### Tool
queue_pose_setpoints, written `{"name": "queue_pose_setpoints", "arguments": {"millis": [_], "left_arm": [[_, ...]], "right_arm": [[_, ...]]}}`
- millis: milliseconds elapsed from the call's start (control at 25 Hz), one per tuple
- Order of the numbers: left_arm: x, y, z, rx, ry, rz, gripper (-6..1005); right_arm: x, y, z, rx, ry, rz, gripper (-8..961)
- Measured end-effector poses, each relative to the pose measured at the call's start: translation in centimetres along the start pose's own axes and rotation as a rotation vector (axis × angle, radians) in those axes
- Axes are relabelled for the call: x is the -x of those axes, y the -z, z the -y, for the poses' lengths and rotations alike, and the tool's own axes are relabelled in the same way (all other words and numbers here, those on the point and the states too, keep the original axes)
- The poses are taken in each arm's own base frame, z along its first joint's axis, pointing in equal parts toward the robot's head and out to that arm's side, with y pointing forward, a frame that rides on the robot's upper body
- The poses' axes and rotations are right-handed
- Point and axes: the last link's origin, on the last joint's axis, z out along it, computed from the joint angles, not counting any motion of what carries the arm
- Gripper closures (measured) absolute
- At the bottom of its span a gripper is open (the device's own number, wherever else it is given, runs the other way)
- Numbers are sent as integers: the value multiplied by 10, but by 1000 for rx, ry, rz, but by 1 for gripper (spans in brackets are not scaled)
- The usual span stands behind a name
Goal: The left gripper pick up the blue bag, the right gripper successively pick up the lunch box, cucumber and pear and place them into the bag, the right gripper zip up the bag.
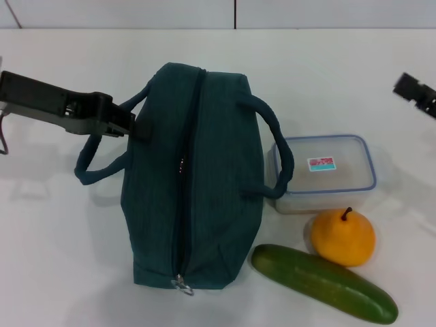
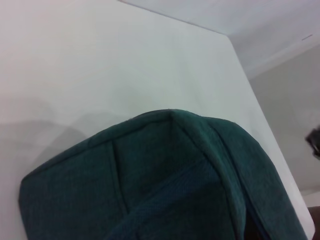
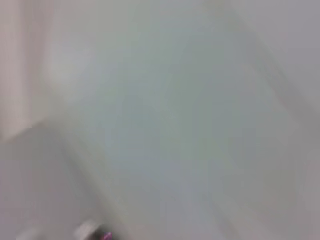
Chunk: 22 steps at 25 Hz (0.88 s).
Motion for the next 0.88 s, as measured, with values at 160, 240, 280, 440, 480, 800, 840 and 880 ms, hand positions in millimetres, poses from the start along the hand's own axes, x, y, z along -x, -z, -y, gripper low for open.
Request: {"name": "queue_pose_setpoints", "arguments": {"millis": [160, 240, 280, 440, 480, 800, 840, 880], "left_arm": [[2, -2, 3, -3, -6, -8, 945], [3, -4, 5, 1, -2, -7, 945], [3, -5, 5, 3, -2, -7, 945], [3, -6, 7, -4, -14, -11, 945], [3, -6, 7, -5, -18, -12, 945], [3, -7, 9, -4, -31, -15, 945], [3, -7, 9, -4, -31, -16, 945], [3, -7, 9, -4, -30, -18, 945]], "right_arm": [[-16, 14, 19, -186, -95, 86, 160], [-29, 21, 25, -266, -168, 123, 160], [-35, 23, 28, -301, -201, 140, 160], [-54, 28, 32, -386, -296, 176, 160], [-58, 28, 32, -395, -315, 176, 160], [-83, 25, 30, -437, -445, 162, 159], [-85, 24, 29, -436, -457, 162, 159], [-87, 24, 28, -435, -466, 162, 159]]}}
